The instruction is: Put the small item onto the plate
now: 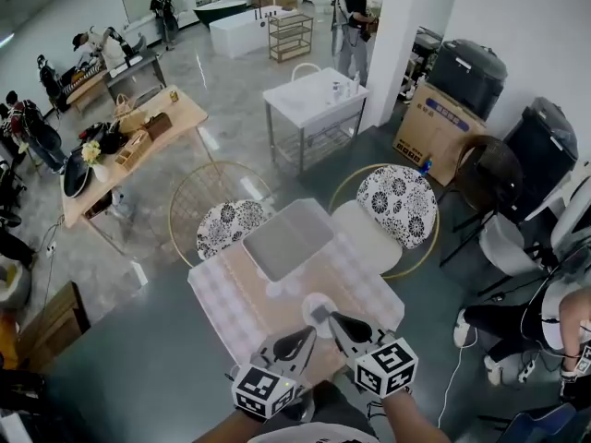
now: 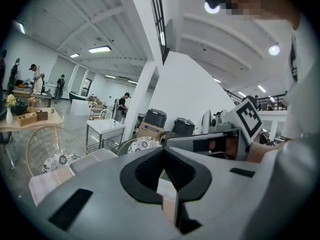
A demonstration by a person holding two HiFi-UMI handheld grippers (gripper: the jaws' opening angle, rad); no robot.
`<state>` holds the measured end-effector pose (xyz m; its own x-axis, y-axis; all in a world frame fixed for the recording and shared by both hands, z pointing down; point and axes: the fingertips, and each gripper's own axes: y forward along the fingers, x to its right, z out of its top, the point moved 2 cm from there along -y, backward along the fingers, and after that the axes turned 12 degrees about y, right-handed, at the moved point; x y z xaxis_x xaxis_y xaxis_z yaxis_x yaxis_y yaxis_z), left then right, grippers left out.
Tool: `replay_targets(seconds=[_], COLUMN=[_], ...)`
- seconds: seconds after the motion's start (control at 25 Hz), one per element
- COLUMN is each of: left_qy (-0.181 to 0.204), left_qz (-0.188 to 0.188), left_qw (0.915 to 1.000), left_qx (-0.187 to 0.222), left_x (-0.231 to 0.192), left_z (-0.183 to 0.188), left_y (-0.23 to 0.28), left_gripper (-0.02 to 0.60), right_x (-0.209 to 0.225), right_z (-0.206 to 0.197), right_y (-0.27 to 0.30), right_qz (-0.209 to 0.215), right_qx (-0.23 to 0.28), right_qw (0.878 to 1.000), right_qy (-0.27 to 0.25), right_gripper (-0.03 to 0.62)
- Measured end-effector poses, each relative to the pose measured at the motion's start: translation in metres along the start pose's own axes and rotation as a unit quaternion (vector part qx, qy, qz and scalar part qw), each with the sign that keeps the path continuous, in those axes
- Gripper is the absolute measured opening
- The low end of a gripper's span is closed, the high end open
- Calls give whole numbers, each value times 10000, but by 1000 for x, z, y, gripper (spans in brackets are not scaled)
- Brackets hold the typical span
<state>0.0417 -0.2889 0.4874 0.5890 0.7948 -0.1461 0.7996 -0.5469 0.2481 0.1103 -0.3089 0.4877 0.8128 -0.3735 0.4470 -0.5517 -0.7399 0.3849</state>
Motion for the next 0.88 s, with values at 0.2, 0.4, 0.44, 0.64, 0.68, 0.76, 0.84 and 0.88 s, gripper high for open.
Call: replay_targets(seconds=[0.2, 0.4, 0.44, 0.64, 0.68, 0.76, 0.84, 0.88], left_qy=[45, 147, 173, 202, 200, 193, 186, 181], left_qz=[-111, -147, -132, -19, 3, 42, 62, 68], left_qw=[9999, 9995, 9994, 9990, 9990, 9989, 9990, 9990], left_qx=[81, 239, 275, 396, 406, 417, 413, 410], left_x=[11, 16, 16, 14, 15, 14, 13, 13], left_z=[12, 25, 27, 34, 34, 34, 34, 34], left_y=[-8, -10, -9, -10, -11, -12, -14, -14], left_gripper=[5, 5, 5, 5, 5, 5, 5, 5], right_x=[-9, -21, -22, -21, -21, -22, -24, -25], right_z=[2, 5, 6, 9, 9, 9, 8, 7], right_y=[-9, -10, -9, -12, -13, -13, -12, -12], right_qz=[-14, 51, 70, 87, 91, 106, 125, 133], right_qx=[95, 144, 155, 185, 184, 176, 165, 155], right_qw=[10000, 9999, 9998, 9995, 9995, 9995, 9995, 9995], right_qy=[6, -76, -112, -223, -230, -246, -253, -254], right_gripper=[15, 14, 14, 14, 14, 14, 14, 14])
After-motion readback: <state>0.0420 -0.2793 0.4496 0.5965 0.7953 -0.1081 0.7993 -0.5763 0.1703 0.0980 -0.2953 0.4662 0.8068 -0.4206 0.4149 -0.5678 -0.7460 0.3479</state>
